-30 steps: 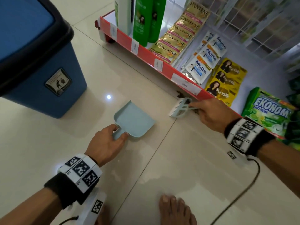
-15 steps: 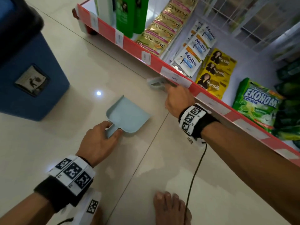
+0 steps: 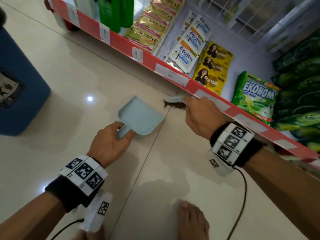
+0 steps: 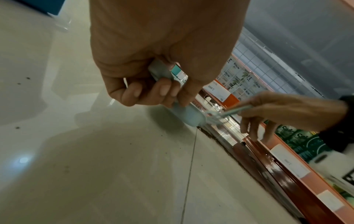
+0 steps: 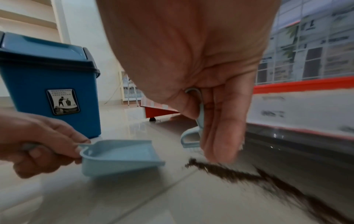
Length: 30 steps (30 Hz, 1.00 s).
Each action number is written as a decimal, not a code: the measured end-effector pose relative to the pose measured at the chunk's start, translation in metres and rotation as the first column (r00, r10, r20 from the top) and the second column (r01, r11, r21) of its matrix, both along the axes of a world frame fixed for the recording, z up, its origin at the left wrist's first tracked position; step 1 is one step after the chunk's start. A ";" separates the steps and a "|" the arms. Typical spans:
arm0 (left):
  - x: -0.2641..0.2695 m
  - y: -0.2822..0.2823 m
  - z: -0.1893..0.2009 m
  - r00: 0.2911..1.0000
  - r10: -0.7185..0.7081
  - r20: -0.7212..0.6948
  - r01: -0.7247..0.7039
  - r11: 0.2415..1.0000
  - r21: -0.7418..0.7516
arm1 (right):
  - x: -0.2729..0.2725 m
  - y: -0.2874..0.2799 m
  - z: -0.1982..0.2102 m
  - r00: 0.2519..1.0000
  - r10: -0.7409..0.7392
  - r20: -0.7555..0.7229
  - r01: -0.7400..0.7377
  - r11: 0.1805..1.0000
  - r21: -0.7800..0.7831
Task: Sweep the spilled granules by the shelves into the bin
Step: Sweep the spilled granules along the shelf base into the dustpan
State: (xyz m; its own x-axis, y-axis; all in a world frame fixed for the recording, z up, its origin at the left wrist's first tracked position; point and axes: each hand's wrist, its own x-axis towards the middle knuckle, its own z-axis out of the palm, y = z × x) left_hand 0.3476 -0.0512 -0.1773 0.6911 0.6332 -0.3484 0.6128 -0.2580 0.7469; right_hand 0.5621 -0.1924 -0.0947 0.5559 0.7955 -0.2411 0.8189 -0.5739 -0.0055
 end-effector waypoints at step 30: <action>0.022 -0.020 -0.006 0.996 -0.088 -0.015 0.089 0.996 0.016 | 0.005 0.052 -0.011 0.973 0.204 0.112 -0.208 0.978 0.028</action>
